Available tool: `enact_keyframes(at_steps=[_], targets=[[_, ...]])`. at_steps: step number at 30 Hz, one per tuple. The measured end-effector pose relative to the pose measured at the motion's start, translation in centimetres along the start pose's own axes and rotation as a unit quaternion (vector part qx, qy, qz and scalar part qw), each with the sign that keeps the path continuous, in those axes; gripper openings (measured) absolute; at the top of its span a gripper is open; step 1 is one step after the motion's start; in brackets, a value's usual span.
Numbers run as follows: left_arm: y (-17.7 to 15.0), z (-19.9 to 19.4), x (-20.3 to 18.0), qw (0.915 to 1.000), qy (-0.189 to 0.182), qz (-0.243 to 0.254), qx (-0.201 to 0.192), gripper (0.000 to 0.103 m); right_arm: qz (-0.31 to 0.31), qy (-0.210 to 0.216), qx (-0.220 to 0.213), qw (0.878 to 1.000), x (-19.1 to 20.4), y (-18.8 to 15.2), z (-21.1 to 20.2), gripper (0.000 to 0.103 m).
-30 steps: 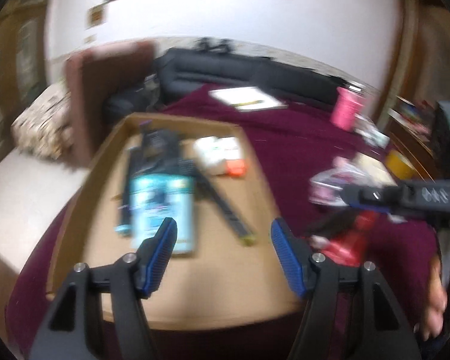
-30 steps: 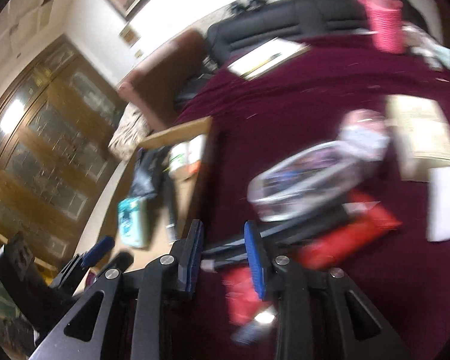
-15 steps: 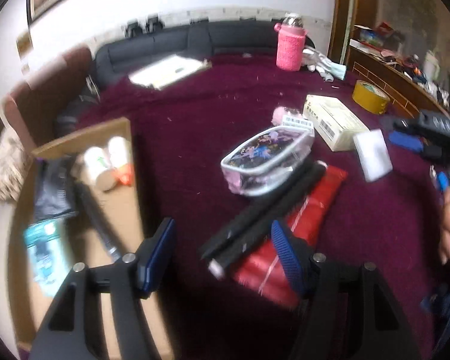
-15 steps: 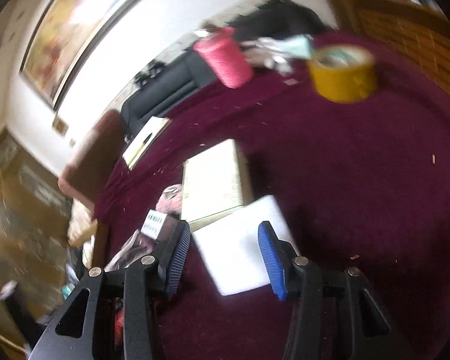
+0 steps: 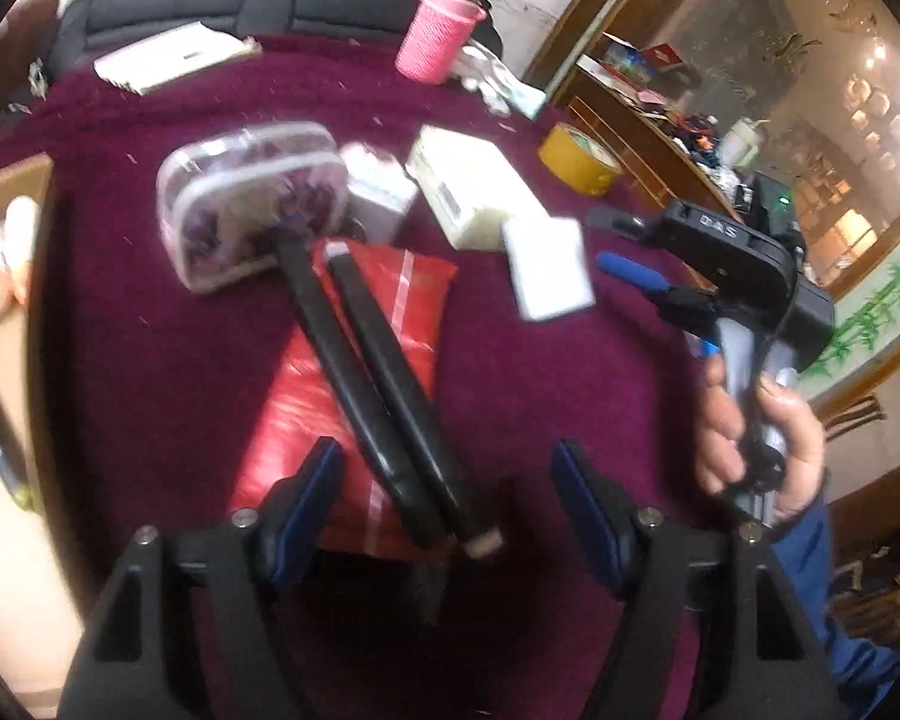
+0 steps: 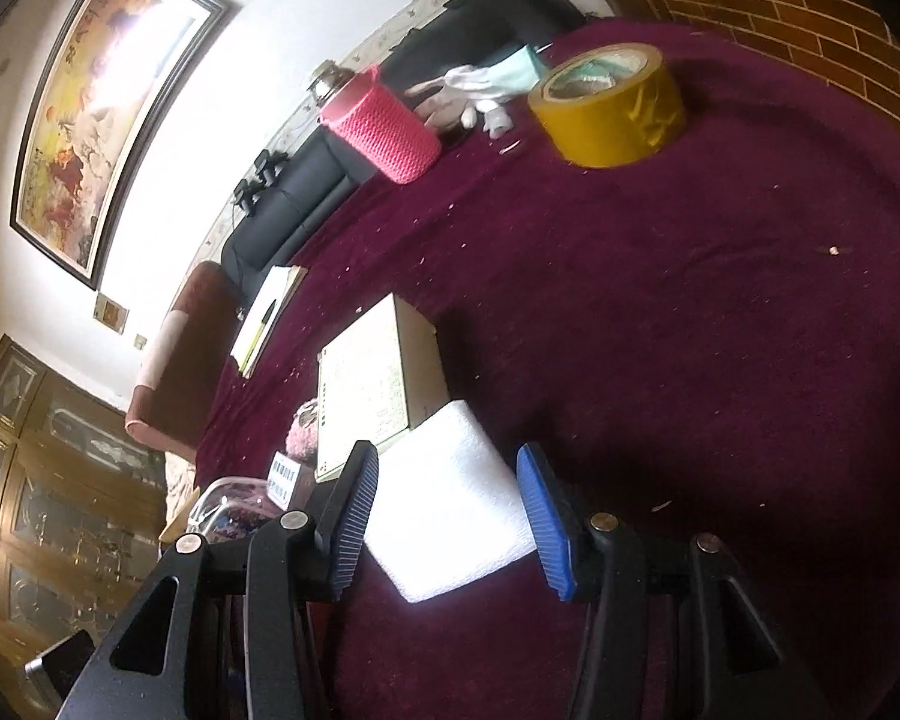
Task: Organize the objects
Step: 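Grasp a black marker on the red pouch with the left gripper while the right grasps the white foam sponge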
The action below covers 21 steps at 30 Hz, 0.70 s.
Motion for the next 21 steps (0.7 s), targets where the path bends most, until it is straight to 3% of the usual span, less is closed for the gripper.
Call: enact_keyframes(at_steps=[2,4,7,14,20,21], targets=[[0.4,0.0,1.3,0.9995,0.021,-0.024,-0.002,0.069,-0.001,0.000,0.000,1.000,0.0,0.0,0.1,0.053],[0.6,0.2,2.5,0.9986,0.017,-0.050,-0.002,0.049,-0.002,-0.001,0.000,1.000,-0.1,0.0,0.1,0.053],[1.0,0.5,4.5,0.9959,0.015,-0.089,-0.003,0.035,-0.001,0.001,0.001,1.000,-0.1,0.0,0.1,0.053],[1.5,1.1,4.7,0.9950,0.009,-0.099,0.000,0.034,-0.005,-0.002,0.002,1.000,0.0,-0.1,0.2,0.053],[2.0,2.8,5.0,0.9938,0.080,-0.076,0.016,0.032,-0.027,-0.028,0.013,0.999,0.1,-0.5,0.5,0.055],[1.9,3.0,5.1,0.9937,0.081,-0.078,0.008,0.031,-0.038,-0.030,0.017,0.999,0.4,-0.6,0.6,0.061]])
Point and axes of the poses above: each gripper's, at about its wrist camera, not at the fingertips, and z roughly the way its jaws point, x to its left, y to its top, the point moved 7 cm from there along z, roughly the way its jaws point, and after that the axes turned 5 degrees about z, right-handed, at the moved point
